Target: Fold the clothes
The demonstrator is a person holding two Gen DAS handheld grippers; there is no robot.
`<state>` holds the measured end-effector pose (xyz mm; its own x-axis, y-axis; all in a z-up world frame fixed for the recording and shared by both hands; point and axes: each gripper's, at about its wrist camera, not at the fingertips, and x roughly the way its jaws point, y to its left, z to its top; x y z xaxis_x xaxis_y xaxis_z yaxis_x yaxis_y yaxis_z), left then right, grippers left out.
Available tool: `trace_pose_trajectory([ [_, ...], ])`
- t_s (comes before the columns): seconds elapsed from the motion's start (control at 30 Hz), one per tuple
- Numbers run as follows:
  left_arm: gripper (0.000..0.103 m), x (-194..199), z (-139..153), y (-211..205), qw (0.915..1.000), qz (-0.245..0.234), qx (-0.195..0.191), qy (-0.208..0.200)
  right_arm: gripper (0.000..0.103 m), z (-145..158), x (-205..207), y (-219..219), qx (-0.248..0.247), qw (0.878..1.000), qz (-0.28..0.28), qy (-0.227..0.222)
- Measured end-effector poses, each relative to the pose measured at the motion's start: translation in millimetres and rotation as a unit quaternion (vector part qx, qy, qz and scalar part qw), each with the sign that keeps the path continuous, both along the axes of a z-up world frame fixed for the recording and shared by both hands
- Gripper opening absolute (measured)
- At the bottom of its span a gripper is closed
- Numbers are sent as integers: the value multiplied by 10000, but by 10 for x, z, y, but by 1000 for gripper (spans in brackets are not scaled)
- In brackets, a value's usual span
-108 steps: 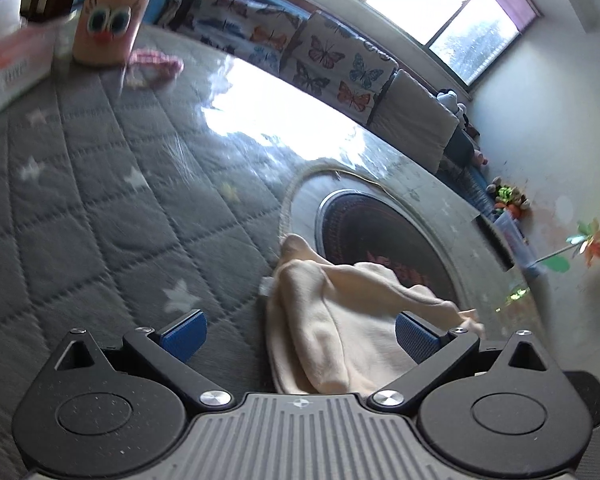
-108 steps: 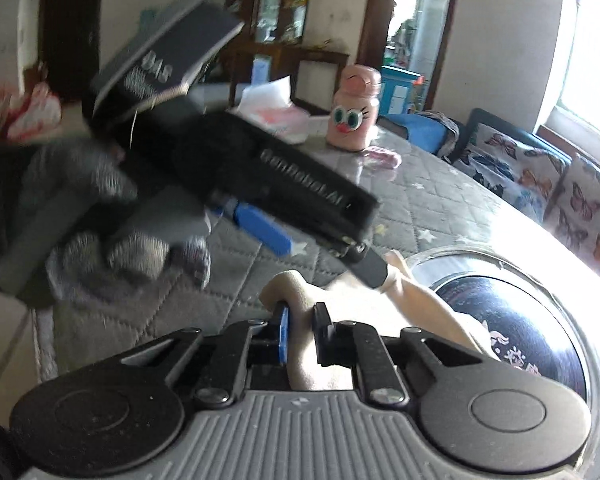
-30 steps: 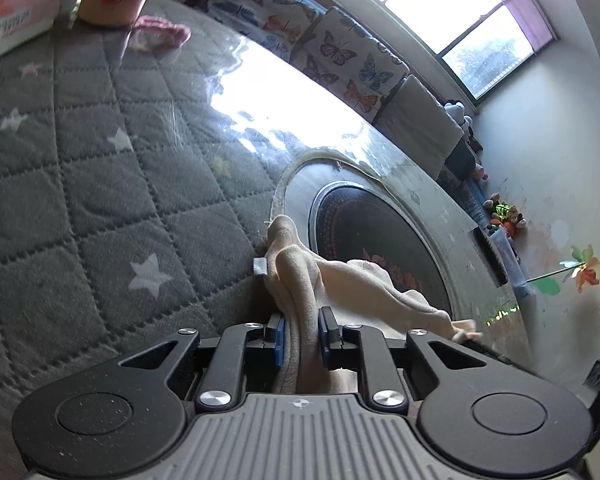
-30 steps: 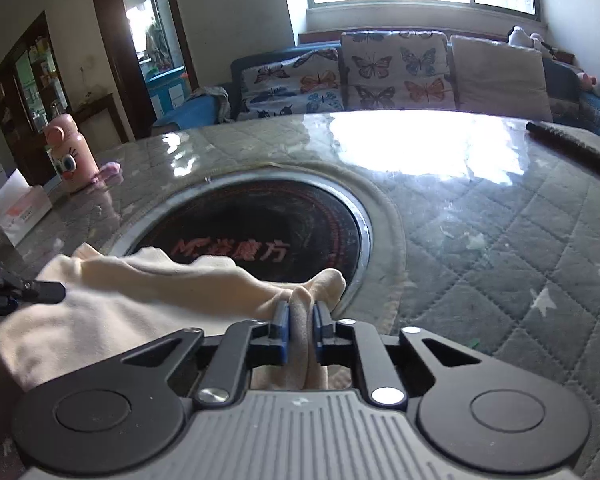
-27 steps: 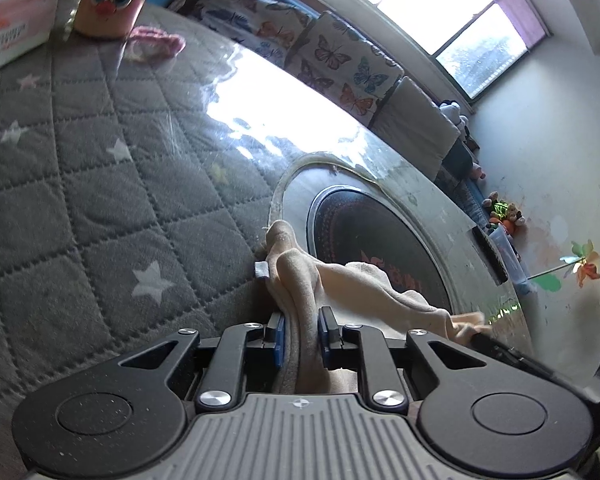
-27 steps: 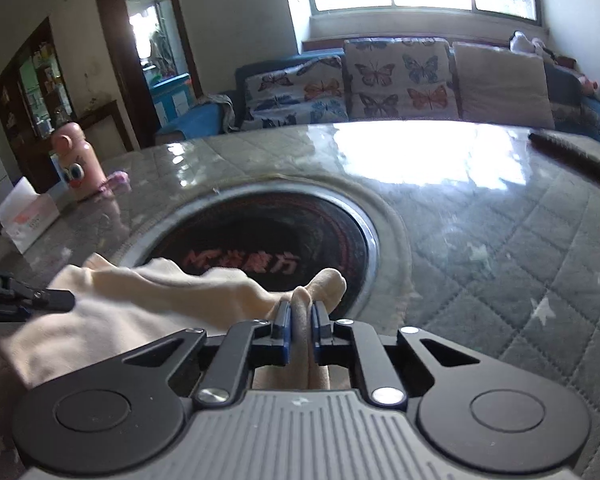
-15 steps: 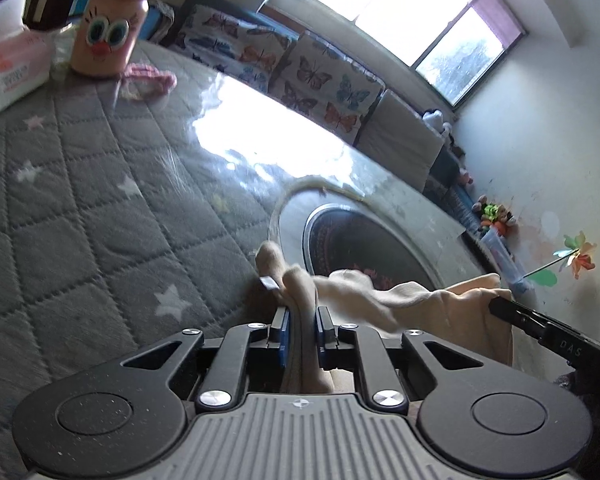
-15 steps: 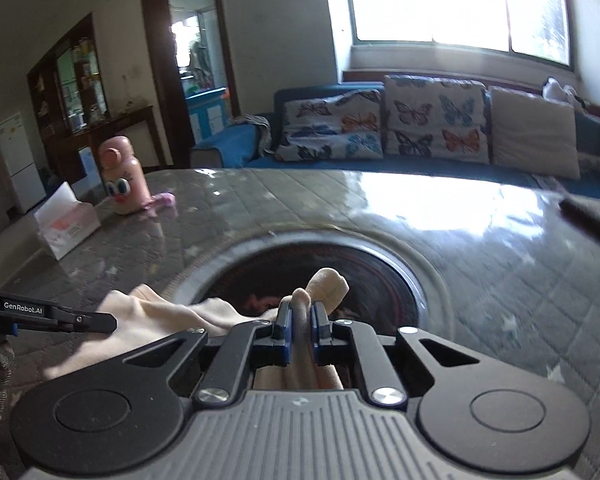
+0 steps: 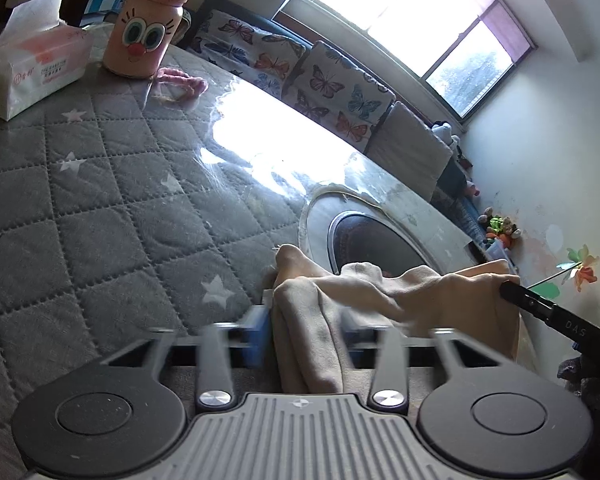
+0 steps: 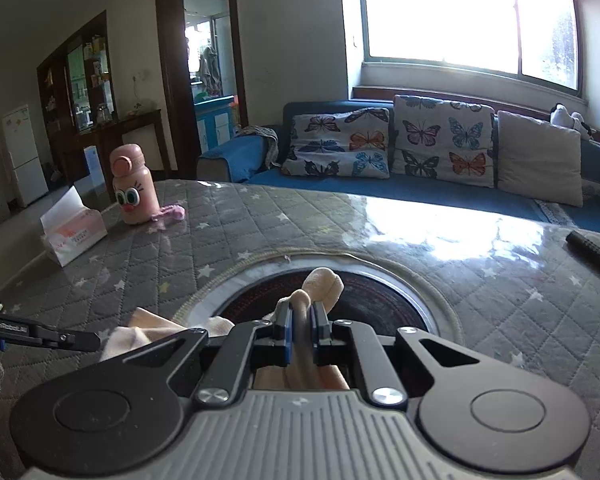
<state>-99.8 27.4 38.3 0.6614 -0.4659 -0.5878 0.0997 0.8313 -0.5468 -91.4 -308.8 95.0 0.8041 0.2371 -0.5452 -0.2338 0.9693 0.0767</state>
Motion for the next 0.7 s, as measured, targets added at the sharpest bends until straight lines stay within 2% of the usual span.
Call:
trace_pose_trajectory([
  [0.3,55,111,-84,-167,9997,-26,81,210,8,-177,26,-179,144,9997,-154,140],
  [0.37,42,138,-98,-202,9996,-38,83,254,8,-225,50,-230,197,9995,-192,183],
  [0.43,35,161,-113,-237,9995,-52,112,291,8,-265,74,-269,234,9992,-222,218],
  [0.47,27,168,-119,-254,9995,-54,139,295,8,-287,86,-289,251,9991,-238,238],
  [0.53,19,191,-145,-262,9993,-21,113,359,8,-339,112,-326,278,9988,-278,283],
  [0.7,10,168,-78,-229,9995,104,102,269,8,-371,136,-357,297,9985,-309,326],
])
